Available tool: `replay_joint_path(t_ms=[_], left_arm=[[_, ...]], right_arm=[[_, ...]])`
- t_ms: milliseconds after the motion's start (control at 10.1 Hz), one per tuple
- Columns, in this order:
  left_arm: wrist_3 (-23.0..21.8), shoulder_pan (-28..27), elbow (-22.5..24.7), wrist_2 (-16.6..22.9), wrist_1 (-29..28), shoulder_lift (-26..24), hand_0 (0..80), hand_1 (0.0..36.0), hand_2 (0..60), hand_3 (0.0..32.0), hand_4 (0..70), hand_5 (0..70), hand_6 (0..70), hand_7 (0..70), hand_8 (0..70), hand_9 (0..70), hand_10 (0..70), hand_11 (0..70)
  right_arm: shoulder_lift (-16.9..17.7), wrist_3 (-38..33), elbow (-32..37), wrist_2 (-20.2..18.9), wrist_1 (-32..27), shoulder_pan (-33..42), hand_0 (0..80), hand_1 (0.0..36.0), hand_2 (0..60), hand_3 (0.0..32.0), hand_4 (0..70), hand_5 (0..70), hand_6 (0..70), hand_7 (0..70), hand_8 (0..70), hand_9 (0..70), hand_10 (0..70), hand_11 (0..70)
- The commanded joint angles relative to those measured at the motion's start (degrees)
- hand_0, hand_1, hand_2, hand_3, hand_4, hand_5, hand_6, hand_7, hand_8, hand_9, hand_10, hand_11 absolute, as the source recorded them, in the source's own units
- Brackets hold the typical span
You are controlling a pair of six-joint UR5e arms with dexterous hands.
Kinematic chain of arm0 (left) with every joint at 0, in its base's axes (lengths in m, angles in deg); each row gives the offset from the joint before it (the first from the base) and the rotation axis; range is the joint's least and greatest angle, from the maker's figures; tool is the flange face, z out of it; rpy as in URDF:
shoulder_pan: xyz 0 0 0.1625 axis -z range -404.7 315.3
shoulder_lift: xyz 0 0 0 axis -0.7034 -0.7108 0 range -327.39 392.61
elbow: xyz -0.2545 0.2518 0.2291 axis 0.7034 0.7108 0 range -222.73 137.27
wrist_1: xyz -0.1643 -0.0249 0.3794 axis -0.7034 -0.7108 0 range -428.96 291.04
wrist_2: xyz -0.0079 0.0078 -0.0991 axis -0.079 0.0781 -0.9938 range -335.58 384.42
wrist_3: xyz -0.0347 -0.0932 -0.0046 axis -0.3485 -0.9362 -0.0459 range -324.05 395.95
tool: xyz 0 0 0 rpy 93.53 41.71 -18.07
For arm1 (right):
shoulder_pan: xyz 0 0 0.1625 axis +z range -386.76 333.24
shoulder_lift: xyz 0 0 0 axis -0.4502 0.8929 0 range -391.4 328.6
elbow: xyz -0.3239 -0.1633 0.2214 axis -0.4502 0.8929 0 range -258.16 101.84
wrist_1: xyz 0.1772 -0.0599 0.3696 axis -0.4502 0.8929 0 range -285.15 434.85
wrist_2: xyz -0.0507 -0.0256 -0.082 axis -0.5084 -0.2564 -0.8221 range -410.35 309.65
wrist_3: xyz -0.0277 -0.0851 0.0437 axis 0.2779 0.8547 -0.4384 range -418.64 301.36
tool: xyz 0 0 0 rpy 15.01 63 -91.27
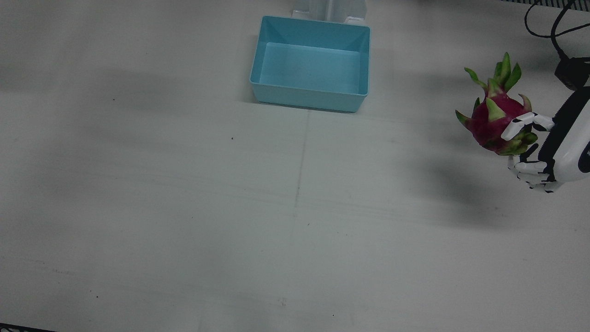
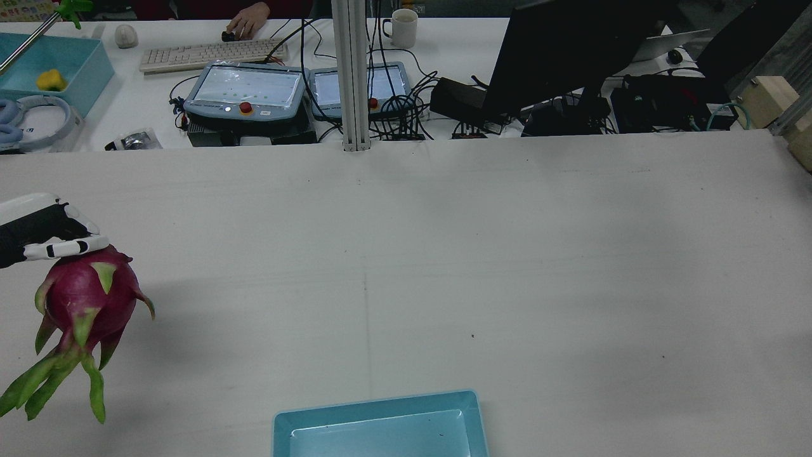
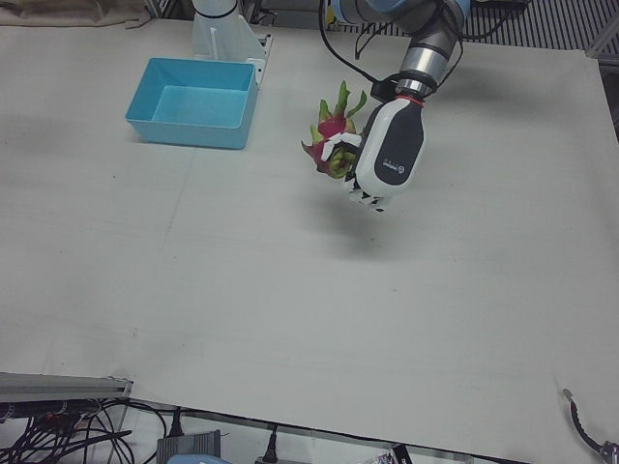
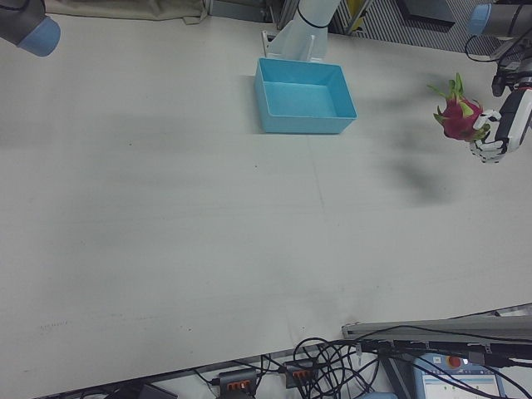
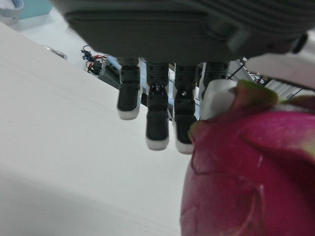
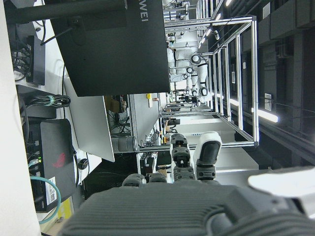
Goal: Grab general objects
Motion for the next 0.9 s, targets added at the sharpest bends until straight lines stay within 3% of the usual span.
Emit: replay_joint_path(t_ms=[0, 199, 398, 597, 796], left_arm=[[-0.1, -1.4, 3.2, 3.7, 6.3, -8.1, 37.9, 17.6, 60.0, 0.0, 65.6, 70.0, 70.0, 50.6, 57.3, 52.0, 70.0, 70.0], [0.0, -8.1, 3.4, 3.7, 5.8, -12.3, 40.5, 18.4, 60.0, 0.0, 69.4, 70.0, 70.0, 53.1, 57.2, 52.3, 70.0, 70.0], [0.2, -14.6, 3.3, 2.3, 6.8, -17.3, 40.1, 17.3, 60.0, 0.0, 68.3, 70.0, 70.0, 53.3, 57.2, 52.4, 70.0, 70.0], [0.2, -17.0, 2.9, 0.2, 9.6, -20.9, 40.9, 16.0, 60.0, 0.0, 66.4, 70.0, 70.0, 54.6, 57.1, 52.4, 70.0, 70.0], [0.0, -18.5, 2.8, 0.2, 11.7, -23.1, 41.7, 16.8, 60.0, 0.0, 70.0, 70.0, 70.0, 56.2, 56.6, 52.0, 70.0, 70.0]], right_arm=[[0.0, 0.0, 0.0, 0.0, 0.0, 0.0, 0.0, 0.0, 0.0, 0.0, 0.0, 0.0, 0.0, 0.0, 0.0, 0.0, 0.0, 0.0], [0.0, 0.0, 0.0, 0.0, 0.0, 0.0, 0.0, 0.0, 0.0, 0.0, 0.0, 0.0, 0.0, 0.0, 0.0, 0.0, 0.0, 0.0], [0.0, 0.0, 0.0, 0.0, 0.0, 0.0, 0.0, 0.0, 0.0, 0.0, 0.0, 0.0, 0.0, 0.0, 0.0, 0.0, 0.0, 0.0], [0.0, 0.0, 0.0, 0.0, 0.0, 0.0, 0.0, 0.0, 0.0, 0.0, 0.0, 0.0, 0.0, 0.0, 0.0, 0.0, 0.0, 0.0], [0.0, 0.0, 0.0, 0.0, 0.0, 0.0, 0.0, 0.0, 0.0, 0.0, 0.0, 0.0, 0.0, 0.0, 0.0, 0.0, 0.0, 0.0]])
